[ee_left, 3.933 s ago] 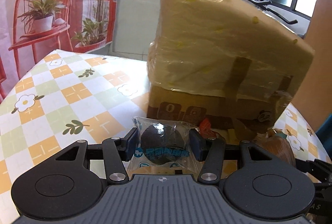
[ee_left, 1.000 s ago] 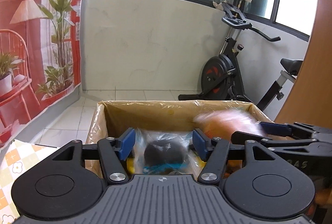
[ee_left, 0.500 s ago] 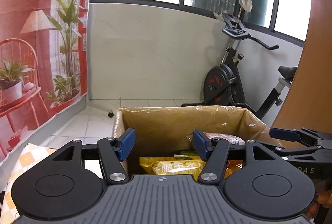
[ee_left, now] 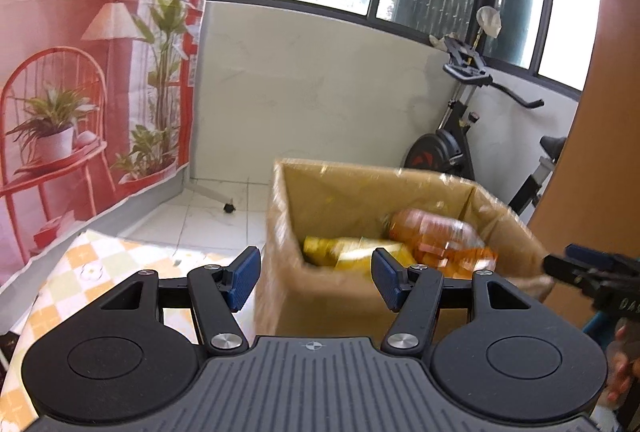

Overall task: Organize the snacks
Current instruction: 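Open both grippers to drop the pastry and bread into the box, then move both grippers back down to the snack pile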

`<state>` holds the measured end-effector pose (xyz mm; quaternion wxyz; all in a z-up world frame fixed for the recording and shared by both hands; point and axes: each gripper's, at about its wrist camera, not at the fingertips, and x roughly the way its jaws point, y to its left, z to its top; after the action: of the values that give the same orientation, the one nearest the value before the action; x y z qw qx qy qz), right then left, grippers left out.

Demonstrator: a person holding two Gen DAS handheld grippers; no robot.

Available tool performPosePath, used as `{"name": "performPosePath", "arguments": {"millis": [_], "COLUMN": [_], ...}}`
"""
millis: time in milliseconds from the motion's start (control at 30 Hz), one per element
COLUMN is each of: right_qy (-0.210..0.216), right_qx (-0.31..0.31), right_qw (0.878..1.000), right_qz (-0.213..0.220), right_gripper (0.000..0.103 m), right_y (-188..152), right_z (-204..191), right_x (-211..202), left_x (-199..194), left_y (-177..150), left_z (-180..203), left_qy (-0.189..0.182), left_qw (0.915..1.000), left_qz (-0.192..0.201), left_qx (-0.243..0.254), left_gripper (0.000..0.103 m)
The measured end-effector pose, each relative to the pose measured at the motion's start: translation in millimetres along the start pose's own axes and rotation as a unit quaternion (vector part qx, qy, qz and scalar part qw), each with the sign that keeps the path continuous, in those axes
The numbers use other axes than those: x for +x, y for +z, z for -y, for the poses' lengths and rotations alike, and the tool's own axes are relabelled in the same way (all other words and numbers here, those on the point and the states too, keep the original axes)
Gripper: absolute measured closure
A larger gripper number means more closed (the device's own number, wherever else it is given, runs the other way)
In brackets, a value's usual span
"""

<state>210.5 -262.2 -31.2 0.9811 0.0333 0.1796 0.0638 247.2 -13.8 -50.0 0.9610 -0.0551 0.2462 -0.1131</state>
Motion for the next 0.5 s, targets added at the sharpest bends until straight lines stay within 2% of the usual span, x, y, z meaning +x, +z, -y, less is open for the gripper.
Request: {"name": "performPosePath", "arguments": {"millis": [300,500], "right_qy": [-0.027,-0.043], "right_qx": [0.021,0.042], "right_qw": [0.999,0.998], "right_qz": [0.013,-0.020], "right_gripper": [0.024,0.029], "right_y": [-50.2,-98.1], "right_z": [20.9,29.9], "right_x": [-31.9,-30.2], "left_x": [2.3,16.0], "left_y": [-55.9,-95.8], "left_z": [-20.1,-23.0], "left_qy": [0.016,0.027], "left_qw": [0.9992,0.9970], "left_qz": [-0.031,-0.067], "left_qx": [-0.019,-0.029], "left_gripper": [0.039,0.039]}}
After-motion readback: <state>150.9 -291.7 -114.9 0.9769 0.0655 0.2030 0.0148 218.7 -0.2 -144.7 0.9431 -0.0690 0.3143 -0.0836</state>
